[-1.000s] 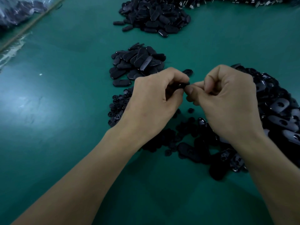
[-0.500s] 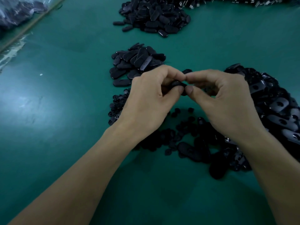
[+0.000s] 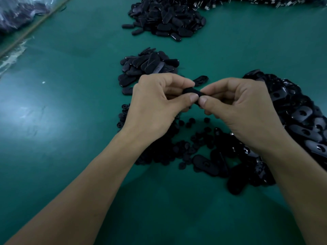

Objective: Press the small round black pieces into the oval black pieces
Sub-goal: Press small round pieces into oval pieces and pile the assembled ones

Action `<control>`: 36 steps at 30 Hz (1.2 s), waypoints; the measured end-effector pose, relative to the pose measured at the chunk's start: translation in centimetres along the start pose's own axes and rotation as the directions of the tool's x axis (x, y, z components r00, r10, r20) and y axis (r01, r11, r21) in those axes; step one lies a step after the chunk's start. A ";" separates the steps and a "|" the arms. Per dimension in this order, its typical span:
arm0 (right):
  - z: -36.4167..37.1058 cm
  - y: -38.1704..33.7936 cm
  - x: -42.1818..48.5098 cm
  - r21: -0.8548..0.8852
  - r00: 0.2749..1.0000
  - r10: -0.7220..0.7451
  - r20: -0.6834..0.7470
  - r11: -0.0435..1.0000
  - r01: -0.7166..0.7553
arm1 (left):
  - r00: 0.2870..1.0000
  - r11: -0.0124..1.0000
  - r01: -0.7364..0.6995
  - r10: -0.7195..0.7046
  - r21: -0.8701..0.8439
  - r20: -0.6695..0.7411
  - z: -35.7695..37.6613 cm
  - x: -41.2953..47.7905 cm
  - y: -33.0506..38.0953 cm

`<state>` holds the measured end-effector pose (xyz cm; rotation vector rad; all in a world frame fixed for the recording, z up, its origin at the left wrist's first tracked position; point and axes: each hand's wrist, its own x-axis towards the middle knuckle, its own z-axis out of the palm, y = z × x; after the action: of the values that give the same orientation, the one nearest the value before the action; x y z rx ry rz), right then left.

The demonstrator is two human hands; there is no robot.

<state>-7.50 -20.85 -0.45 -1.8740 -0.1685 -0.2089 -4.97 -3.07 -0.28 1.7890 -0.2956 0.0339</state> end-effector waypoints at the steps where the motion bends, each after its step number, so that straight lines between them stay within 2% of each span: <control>1: -0.1 0.0 0.0 -0.009 1.000 -0.002 0.002 1.000 0.002 | 1.000 1.000 0.007 -0.007 -0.011 0.009 0.0 0.0 0.0; 10: 0.0 -0.5 -0.1 -0.029 0.999 0.038 -0.011 0.999 -0.038 | 0.999 0.994 0.030 -0.025 -0.104 0.048 0.0 -0.1 0.2; 16: 0.1 -0.6 -0.2 -0.043 0.999 0.038 -0.025 0.998 -0.039 | 0.999 0.998 0.019 -0.016 -0.065 0.044 0.1 -0.2 0.1; 21: 0.1 -1.0 -0.3 0.019 1.000 0.015 -0.006 1.000 -0.015 | 1.000 0.998 -0.021 0.021 -0.055 -0.001 -0.1 -0.2 0.5; 36: 0.3 -1.6 -0.4 0.018 0.996 0.074 -0.052 0.997 -0.074 | 0.994 0.993 -0.022 0.034 -0.115 0.103 -0.5 -0.1 0.1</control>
<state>-8.26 -20.11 0.87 -1.8532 -0.0643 -0.2054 -5.06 -2.60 -0.07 1.6766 -0.3910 -0.0559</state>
